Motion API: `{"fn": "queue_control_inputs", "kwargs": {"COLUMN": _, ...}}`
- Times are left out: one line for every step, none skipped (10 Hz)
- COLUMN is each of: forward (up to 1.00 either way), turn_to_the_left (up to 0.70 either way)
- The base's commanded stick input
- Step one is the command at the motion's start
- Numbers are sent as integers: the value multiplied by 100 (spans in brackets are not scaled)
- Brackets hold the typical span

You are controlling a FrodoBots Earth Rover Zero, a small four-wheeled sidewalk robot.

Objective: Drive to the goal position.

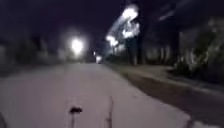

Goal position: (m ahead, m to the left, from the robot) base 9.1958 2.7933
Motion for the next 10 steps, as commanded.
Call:
{"fn": "queue_control_inputs", "kwargs": {"forward": 70, "turn_to_the_left": 0}}
{"fn": "queue_control_inputs", "kwargs": {"forward": 70, "turn_to_the_left": 0}}
{"fn": "queue_control_inputs", "kwargs": {"forward": 70, "turn_to_the_left": 0}}
{"fn": "queue_control_inputs", "kwargs": {"forward": 70, "turn_to_the_left": 0}}
{"fn": "queue_control_inputs", "kwargs": {"forward": 70, "turn_to_the_left": 0}}
{"fn": "queue_control_inputs", "kwargs": {"forward": 70, "turn_to_the_left": 0}}
{"fn": "queue_control_inputs", "kwargs": {"forward": 70, "turn_to_the_left": 0}}
{"fn": "queue_control_inputs", "kwargs": {"forward": 70, "turn_to_the_left": 0}}
{"fn": "queue_control_inputs", "kwargs": {"forward": 70, "turn_to_the_left": 0}}
{"fn": "queue_control_inputs", "kwargs": {"forward": 70, "turn_to_the_left": 0}}
